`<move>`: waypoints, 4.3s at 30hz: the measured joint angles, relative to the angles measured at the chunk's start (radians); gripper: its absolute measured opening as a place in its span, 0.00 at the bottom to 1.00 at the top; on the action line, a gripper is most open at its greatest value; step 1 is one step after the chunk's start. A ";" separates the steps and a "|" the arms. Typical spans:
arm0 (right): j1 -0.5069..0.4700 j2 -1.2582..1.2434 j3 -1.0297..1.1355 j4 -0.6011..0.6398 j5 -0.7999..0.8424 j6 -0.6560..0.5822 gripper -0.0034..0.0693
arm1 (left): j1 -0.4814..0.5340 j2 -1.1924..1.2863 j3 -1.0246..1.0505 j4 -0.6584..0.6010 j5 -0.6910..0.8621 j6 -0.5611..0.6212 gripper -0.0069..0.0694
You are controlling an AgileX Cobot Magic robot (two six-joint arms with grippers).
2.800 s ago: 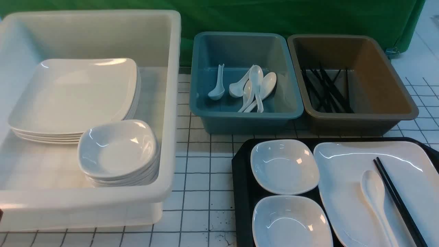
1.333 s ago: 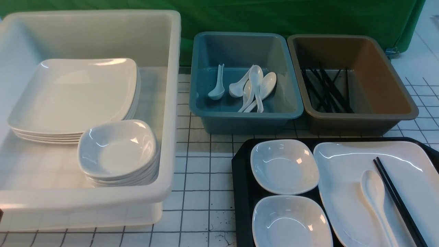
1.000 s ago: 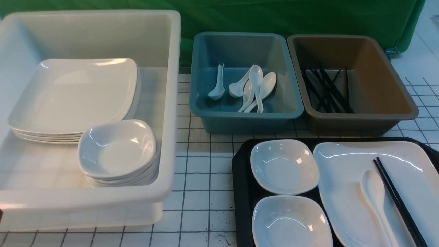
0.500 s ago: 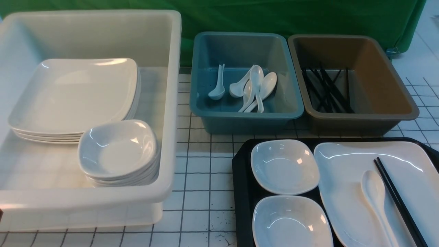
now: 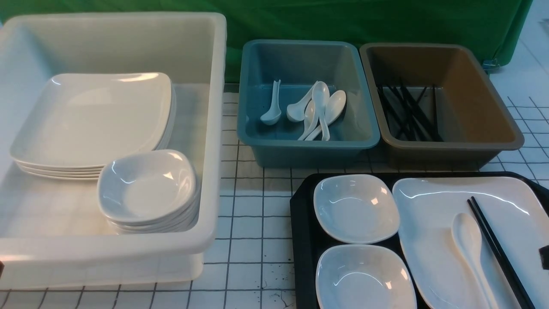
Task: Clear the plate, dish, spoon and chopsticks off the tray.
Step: Use the right arm to grab a pair of chopsticks from the plate, then use the right arm to put the chopsticks into the small storage box on the right, then use the right arm to grab a soup spoon from the plate
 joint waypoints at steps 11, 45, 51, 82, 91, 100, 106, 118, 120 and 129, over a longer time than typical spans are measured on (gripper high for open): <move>0.001 0.326 -0.002 -0.012 -0.189 -0.102 0.57 | 0.000 0.000 0.000 0.000 0.000 0.000 0.10; 0.008 0.316 -0.483 0.046 -0.219 -0.156 0.22 | 0.000 0.000 0.000 0.000 0.000 0.001 0.10; 0.008 0.555 -0.692 0.118 -0.419 -0.156 0.22 | 0.000 0.000 0.000 0.000 0.000 0.001 0.10; 0.077 0.387 -0.787 0.132 0.280 -0.174 0.06 | 0.000 0.000 0.000 0.000 -0.001 0.000 0.10; 0.323 0.213 -0.161 0.085 0.099 0.022 0.46 | 0.000 0.000 0.000 0.000 -0.001 0.001 0.10; 0.296 0.338 -0.069 -0.046 -0.088 0.141 0.63 | 0.000 0.000 0.000 0.000 -0.001 0.001 0.10; 0.258 0.440 -0.069 -0.056 -0.134 0.156 0.63 | 0.000 0.000 0.000 0.000 -0.001 0.001 0.10; 0.251 0.477 -0.070 -0.028 -0.139 0.074 0.19 | 0.000 0.000 0.000 0.000 -0.001 0.001 0.10; 0.251 0.442 -0.084 -0.018 -0.097 0.056 0.19 | 0.000 0.000 0.000 0.000 -0.001 0.001 0.10; 0.250 0.258 -0.398 0.163 -0.099 -0.104 0.19 | 0.000 0.000 0.000 0.000 -0.001 0.001 0.10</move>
